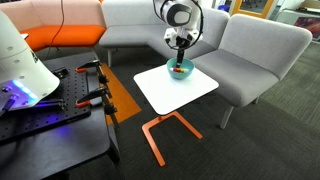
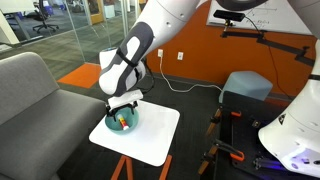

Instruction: Pick up the object from the light blue bowl and put it on the table

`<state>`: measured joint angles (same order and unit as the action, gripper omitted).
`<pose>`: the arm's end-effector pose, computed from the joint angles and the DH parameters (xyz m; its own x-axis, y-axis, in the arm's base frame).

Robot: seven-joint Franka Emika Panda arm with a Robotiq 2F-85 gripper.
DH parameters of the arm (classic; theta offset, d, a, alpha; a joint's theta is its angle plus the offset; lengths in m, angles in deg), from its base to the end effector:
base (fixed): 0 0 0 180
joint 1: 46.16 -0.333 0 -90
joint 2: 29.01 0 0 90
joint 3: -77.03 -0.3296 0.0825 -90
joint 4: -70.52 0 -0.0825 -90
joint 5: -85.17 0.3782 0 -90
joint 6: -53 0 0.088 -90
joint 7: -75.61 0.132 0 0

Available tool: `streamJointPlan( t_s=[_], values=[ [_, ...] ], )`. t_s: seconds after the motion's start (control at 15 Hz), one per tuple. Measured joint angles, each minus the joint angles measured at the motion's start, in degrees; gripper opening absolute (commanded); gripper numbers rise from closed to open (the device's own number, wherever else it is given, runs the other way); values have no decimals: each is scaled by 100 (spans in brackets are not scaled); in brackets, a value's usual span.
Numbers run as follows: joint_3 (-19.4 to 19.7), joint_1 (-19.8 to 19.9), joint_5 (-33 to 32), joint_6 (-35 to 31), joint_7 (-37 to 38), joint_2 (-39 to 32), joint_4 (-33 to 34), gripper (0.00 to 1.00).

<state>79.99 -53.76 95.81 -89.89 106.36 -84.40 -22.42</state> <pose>0.6599 0.0574 0.0347 0.8266 -0.5520 -0.1099 -0.5553 -0.8317 0.0012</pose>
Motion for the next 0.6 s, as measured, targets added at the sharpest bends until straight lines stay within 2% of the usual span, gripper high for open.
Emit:
streamJointPlan(
  t_s=[0.13, 0.4, 0.47, 0.6],
  values=[
    [0, 27, 0, 136, -1, -168, 195, 98],
    [-3, 77, 0, 384, -9, -484, 581, 85],
    [-7, 91, 0, 440, -10, -553, 676, 88],
    [-20, 114, 0, 537, -13, -674, 850, 86]
  ],
)
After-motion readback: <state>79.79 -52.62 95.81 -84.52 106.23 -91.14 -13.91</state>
